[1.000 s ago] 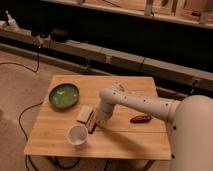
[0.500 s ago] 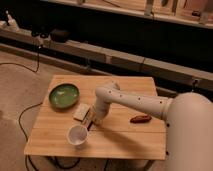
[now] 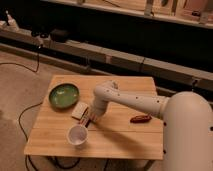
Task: Push the eraser across the table
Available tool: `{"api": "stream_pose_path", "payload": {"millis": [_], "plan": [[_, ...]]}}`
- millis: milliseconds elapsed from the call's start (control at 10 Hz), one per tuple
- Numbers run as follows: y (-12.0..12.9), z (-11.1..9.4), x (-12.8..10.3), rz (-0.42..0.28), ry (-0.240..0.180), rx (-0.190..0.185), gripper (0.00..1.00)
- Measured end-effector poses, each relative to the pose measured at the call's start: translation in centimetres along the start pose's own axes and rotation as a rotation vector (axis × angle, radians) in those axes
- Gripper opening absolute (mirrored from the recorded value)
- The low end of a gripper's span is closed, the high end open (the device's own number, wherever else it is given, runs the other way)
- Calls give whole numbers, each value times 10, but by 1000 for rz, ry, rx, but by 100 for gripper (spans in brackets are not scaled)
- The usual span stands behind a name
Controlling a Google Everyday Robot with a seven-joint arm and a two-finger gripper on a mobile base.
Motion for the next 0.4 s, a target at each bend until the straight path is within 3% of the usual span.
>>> {"api": "stream_pose_path", "payload": {"millis": [200,400], "plan": [[-1,-4,-3,-15,-6,4,0],[-1,-4,-3,-15,-6,3,8]]}}
